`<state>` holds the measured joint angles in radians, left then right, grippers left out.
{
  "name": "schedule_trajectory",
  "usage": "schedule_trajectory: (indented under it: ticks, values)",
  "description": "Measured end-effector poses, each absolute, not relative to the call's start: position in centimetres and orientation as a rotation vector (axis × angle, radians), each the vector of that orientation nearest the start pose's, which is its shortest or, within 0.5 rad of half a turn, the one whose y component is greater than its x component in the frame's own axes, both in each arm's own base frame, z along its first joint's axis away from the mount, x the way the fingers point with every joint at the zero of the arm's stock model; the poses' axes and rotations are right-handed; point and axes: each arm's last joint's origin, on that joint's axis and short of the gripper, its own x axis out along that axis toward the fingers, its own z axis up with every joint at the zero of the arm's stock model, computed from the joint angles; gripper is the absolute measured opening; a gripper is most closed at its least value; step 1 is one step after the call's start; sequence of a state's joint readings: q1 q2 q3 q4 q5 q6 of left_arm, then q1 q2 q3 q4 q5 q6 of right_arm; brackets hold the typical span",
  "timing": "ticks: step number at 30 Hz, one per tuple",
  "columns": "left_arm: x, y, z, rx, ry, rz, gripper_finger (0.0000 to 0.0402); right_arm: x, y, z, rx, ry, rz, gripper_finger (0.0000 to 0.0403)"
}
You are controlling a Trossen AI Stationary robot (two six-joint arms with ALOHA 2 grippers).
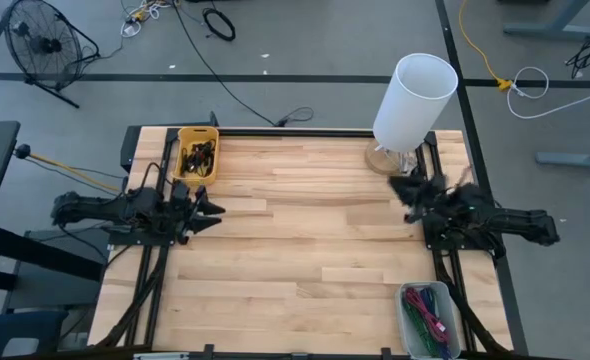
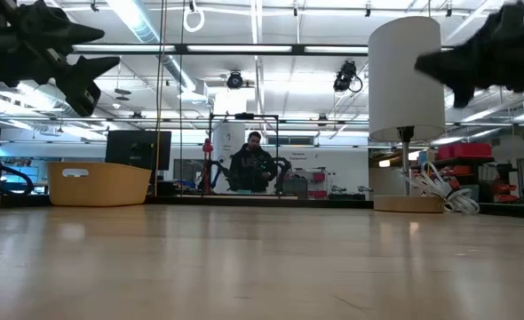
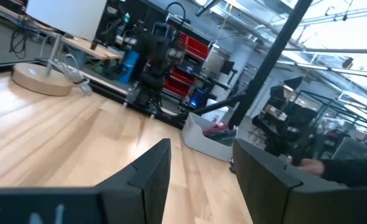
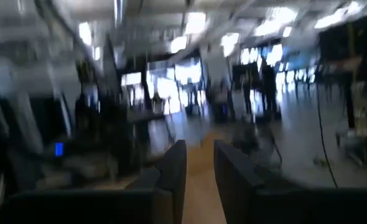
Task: Pick & Place USB Port
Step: Return to Home Position
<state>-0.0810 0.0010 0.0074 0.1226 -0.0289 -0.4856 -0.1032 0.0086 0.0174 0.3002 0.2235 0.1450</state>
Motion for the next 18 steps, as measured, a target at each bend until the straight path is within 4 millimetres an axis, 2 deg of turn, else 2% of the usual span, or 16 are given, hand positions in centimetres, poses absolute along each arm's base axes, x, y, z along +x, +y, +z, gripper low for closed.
schedule_trajectory:
  ticks: [2,5,18]
  values:
    - [9.6,-0.8,17.8,-0.493,-0.112,-0.091,0.0179,9.5,-1.5,18.3,0.122,-0.172,-0.278,0.0084]
    - [9.6,-0.8,17.8,-0.493,-0.110,-0.095,0.0179,9.6,-1.5,17.1,0.174,-0.051,-0.260,0.0084]
    - [9.6,-0.8,17.8,-0.493,-0.109,-0.094,0.0179,9.7,-1.4,17.2,0.223,-0.062,-0.240,0.0084]
